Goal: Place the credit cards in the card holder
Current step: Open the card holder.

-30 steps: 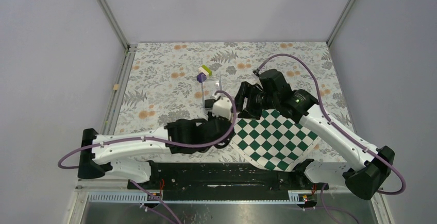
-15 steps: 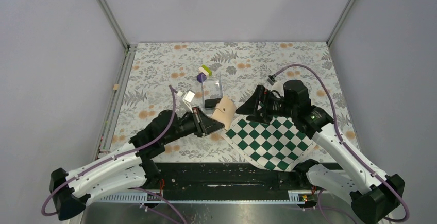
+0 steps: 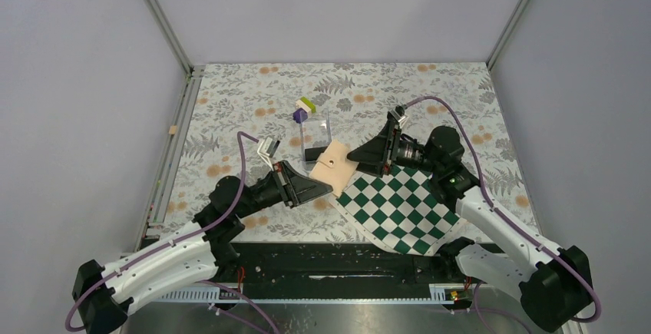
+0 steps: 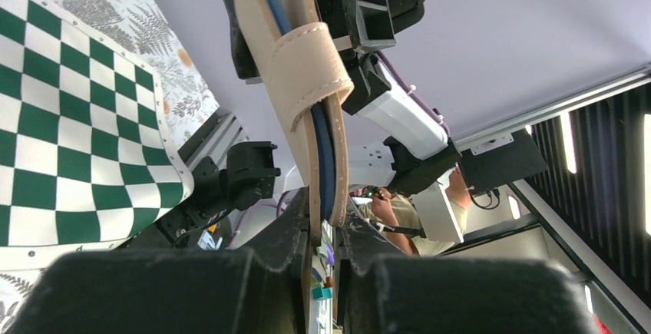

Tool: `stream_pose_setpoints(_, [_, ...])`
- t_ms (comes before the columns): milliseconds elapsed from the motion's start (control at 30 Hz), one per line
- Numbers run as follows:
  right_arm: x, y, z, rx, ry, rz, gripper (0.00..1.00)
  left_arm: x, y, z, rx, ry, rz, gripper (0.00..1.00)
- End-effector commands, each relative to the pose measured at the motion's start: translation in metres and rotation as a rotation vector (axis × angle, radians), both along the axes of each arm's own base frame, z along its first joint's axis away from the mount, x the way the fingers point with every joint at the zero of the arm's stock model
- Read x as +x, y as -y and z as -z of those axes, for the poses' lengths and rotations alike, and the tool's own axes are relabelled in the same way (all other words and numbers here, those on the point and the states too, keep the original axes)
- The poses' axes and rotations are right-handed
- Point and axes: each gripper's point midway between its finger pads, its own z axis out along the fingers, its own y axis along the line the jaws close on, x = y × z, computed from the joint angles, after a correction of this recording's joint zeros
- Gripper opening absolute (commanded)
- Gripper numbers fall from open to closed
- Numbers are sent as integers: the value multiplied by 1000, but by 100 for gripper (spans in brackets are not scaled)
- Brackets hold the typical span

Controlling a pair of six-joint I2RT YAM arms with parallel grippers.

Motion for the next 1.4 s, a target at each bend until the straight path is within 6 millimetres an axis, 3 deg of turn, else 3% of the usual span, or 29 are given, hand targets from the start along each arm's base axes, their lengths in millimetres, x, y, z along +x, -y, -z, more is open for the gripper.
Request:
stream_pose_setpoints(0, [-11,-1,-33,92,81,-60,56,-6,-5,-30,-116,59,21,0])
stream_pose_setpoints(133, [-14,-5,-33,94,76,-85,29,-5,-1,-27,-98,51,30,0])
stream_pose_setpoints(233, [-18,-9,-32,89,85,-119,1,-5,3,-19,-25,44,43,2])
stream_pose_setpoints(267, [-20,-10,-32,79,89,-129,0,-2,4,-17,33,49,28,17])
stream_pose_setpoints(333, [-21,-9,-27,30,105,-133,0,11,-3,2,242,25,-54,59])
stream_pose_setpoints(367, [-20,-8,-20,-20,102,-124,0,17,-12,7,344,30,-99,72])
stream_pose_setpoints(433, [-19,-3,-5,-141,102,-96,0,27,-34,13,515,44,-191,86])
stream_pose_setpoints(467, [-18,1,6,-214,90,-78,0,31,-44,12,583,58,-228,89])
stream_pose_setpoints(533, [-20,10,24,-335,59,-52,0,36,-58,12,699,96,-260,89])
stream_pose_setpoints(667, [-24,10,31,-385,46,-56,0,45,-56,13,865,133,-240,88])
stream_pose_setpoints(833, [-30,8,42,-457,22,-76,0,43,-30,13,1022,240,-176,88])
stream_pose_setpoints(1033, [-29,12,48,-512,-5,-63,0,33,5,34,1110,268,-80,82])
stream_pose_setpoints(1200, [-30,13,51,-529,-19,-68,0,27,16,54,1162,256,-52,70])
stream_pose_setpoints(1367, [-34,11,51,-525,-29,-94,0,34,13,66,1176,214,-122,47])
